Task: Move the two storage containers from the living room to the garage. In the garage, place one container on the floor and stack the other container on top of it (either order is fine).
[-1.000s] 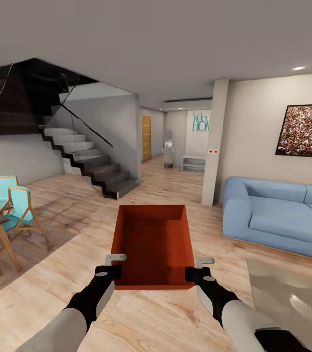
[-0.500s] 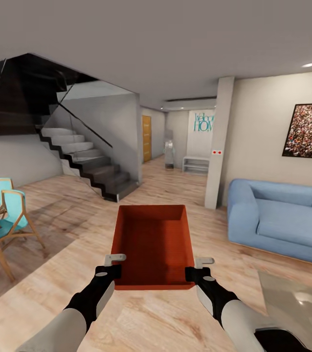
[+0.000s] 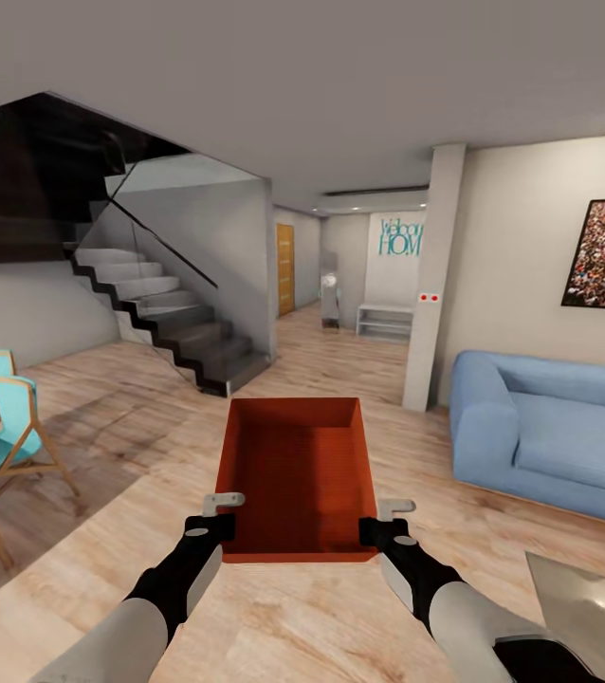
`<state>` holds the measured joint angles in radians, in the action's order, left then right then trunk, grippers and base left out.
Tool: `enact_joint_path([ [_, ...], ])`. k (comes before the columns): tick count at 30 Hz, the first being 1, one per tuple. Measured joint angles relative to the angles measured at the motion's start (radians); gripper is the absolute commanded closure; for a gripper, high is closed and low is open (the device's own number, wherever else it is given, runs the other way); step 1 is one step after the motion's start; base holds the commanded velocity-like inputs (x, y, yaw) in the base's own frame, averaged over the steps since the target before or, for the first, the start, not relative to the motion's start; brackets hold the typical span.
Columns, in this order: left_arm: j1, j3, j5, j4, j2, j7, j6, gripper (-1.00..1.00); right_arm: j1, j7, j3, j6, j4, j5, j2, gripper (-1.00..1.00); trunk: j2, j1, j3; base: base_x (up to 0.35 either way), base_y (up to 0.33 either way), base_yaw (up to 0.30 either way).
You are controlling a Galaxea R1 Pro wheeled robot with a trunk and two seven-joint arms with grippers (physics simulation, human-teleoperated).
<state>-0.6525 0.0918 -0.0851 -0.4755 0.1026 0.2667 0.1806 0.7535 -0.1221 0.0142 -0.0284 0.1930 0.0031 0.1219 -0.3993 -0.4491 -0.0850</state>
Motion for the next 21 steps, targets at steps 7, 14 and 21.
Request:
enact_joint_path([
  [7, 0.000, 0.000, 0.000, 0.000, 0.000, -0.001, 0.000, 1.00, 0.000, -0.001, 0.000, 0.000, 0.001, 0.000, 0.000, 1.00, 0.000, 0.000, 0.000, 0.321, 0.074, -0.007],
  [14, 0.000, 0.001, 0.000, 0.000, -0.002, -0.004, -0.001, 1.00, 0.000, -0.003, 0.004, -0.003, -0.001, -0.005, 0.001, 1.00, 0.000, 0.000, 0.000, 0.321, 0.074, -0.195],
  [21, 0.000, 0.000, 0.000, 0.000, -0.002, -0.004, -0.001, 1.00, -0.001, -0.003, 0.002, -0.001, 0.001, -0.002, 0.002, 1.00, 0.000, 0.000, 0.000, 0.321, 0.074, -0.243],
])
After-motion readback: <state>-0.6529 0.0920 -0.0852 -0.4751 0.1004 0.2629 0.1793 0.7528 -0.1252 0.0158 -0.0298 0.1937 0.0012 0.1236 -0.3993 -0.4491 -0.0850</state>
